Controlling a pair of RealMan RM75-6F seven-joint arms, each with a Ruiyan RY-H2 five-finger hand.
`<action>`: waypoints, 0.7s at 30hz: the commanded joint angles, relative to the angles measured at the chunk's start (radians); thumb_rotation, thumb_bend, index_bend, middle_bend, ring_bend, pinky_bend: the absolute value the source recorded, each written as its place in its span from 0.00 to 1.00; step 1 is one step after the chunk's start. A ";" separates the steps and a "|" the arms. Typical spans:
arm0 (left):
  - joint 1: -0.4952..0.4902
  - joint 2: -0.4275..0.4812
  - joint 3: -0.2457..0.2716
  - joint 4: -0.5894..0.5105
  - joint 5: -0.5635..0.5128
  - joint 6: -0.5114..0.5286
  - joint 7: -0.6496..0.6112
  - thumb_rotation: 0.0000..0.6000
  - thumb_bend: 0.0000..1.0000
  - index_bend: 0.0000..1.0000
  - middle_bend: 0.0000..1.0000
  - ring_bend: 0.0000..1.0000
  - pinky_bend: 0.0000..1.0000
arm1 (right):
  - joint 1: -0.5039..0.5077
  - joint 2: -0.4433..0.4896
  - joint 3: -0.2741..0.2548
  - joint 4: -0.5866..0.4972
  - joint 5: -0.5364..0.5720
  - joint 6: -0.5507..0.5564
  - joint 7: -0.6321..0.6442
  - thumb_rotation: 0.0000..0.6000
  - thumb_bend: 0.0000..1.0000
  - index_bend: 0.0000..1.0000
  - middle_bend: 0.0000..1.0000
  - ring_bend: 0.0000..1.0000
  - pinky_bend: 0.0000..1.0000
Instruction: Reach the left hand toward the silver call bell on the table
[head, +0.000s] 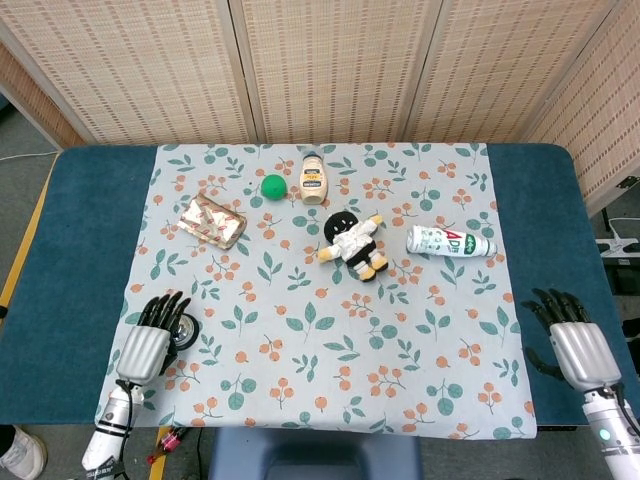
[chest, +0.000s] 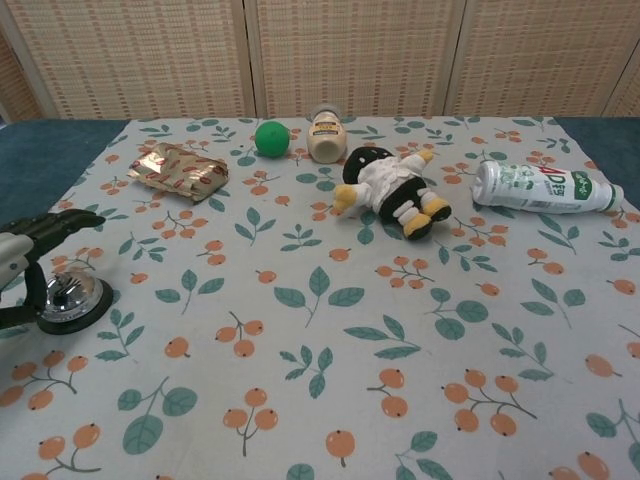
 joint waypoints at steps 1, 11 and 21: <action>-0.006 -0.028 0.019 0.034 0.003 -0.019 -0.019 1.00 1.00 0.00 0.00 0.00 0.08 | 0.000 0.001 0.001 0.000 0.000 0.001 0.002 1.00 0.27 0.20 0.06 0.00 0.05; -0.003 -0.068 0.050 0.094 -0.019 -0.072 -0.042 1.00 1.00 0.00 0.00 0.00 0.08 | 0.003 0.000 -0.001 0.000 0.003 -0.006 0.000 1.00 0.27 0.20 0.06 0.00 0.05; -0.003 -0.039 0.038 0.070 -0.009 -0.027 -0.018 1.00 1.00 0.00 0.00 0.00 0.08 | 0.005 0.003 0.000 -0.005 0.009 -0.011 0.000 1.00 0.27 0.20 0.07 0.00 0.05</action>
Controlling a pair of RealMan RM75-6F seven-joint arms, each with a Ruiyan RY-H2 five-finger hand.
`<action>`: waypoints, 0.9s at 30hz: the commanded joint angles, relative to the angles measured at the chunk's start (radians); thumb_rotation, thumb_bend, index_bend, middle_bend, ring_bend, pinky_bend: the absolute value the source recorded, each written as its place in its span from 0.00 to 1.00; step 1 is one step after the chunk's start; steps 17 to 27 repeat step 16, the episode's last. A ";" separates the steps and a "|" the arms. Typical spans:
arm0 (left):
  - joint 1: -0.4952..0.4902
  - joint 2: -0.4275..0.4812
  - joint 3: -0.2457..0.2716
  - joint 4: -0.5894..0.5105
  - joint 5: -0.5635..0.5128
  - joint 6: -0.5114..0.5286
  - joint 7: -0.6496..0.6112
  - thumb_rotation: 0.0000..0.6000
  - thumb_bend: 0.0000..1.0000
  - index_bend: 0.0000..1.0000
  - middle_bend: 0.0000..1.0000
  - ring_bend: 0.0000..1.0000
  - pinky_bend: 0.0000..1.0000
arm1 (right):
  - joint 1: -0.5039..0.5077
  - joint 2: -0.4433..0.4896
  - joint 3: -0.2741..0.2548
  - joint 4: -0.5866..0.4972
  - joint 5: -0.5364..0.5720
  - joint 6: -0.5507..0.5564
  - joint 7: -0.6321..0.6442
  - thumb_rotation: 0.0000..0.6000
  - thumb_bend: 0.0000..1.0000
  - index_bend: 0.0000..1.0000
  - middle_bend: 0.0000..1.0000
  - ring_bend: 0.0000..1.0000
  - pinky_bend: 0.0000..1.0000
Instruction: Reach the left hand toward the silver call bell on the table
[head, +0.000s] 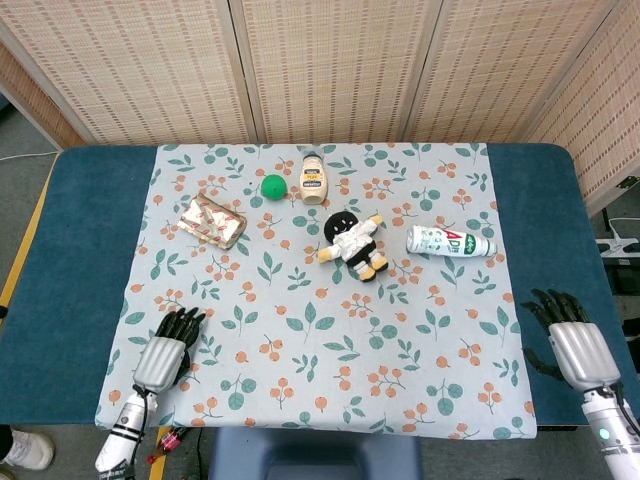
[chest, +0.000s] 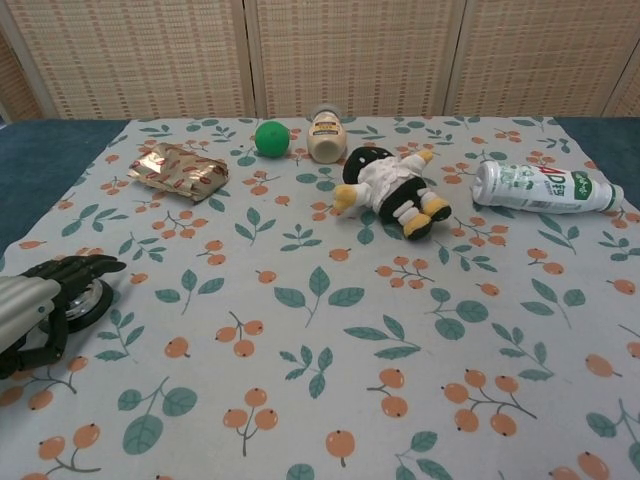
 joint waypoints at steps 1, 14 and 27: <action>0.001 0.038 -0.012 -0.041 0.012 0.038 0.035 1.00 1.00 0.00 0.00 0.00 0.08 | 0.001 0.001 0.001 0.000 0.001 -0.001 0.002 1.00 0.27 0.20 0.06 0.00 0.05; 0.118 0.513 -0.020 -0.424 -0.136 0.121 0.167 1.00 1.00 0.00 0.00 0.00 0.15 | -0.005 -0.006 0.009 -0.002 0.008 0.020 -0.007 1.00 0.27 0.20 0.06 0.00 0.05; 0.134 0.542 -0.035 -0.453 -0.180 0.129 0.163 1.00 1.00 0.00 0.00 0.00 0.15 | -0.008 -0.009 0.009 -0.001 0.007 0.026 -0.010 1.00 0.27 0.20 0.06 0.00 0.05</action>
